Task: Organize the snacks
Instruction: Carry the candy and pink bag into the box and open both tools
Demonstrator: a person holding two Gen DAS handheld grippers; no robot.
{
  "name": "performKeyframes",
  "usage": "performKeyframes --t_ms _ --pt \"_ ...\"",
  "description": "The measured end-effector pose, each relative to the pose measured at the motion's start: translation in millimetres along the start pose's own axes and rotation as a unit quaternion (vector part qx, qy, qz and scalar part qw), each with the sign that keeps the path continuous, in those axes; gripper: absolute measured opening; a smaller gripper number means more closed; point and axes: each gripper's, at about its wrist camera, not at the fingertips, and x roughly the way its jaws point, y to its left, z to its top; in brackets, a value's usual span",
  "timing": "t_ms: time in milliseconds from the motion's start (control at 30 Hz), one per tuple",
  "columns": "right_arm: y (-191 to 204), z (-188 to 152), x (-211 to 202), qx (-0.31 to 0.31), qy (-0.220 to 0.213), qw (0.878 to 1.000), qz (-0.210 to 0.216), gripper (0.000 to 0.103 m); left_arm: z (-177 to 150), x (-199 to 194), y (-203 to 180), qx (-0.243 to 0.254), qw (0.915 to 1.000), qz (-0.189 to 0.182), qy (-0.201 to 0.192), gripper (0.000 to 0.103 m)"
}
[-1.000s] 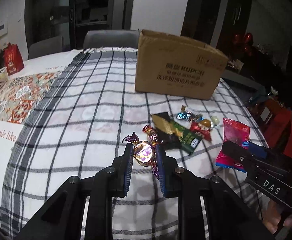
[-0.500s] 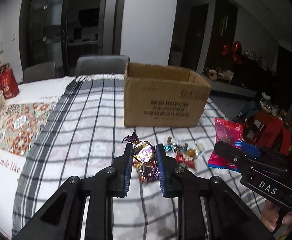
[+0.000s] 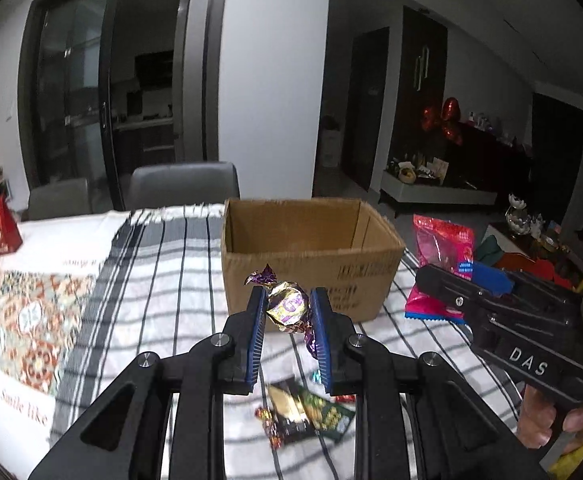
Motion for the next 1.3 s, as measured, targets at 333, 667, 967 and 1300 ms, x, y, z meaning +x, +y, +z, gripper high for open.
performKeyframes --t_ms 333,667,967,1300 --pt "-15 40 24 -0.01 -0.008 1.0 -0.001 0.044 42 24 -4 0.02 0.9996 -0.005 -0.021 0.023" --pt "-30 66 65 -0.02 0.003 1.0 -0.003 0.044 74 68 -2 0.033 0.9993 -0.013 -0.015 0.023" --pt "-38 82 106 -0.034 0.032 0.999 -0.006 0.044 91 117 5 0.029 0.999 -0.021 0.027 0.023" --pt "-47 86 127 -0.014 0.058 0.998 -0.017 0.065 98 136 5 0.035 0.9985 0.008 0.041 0.049"
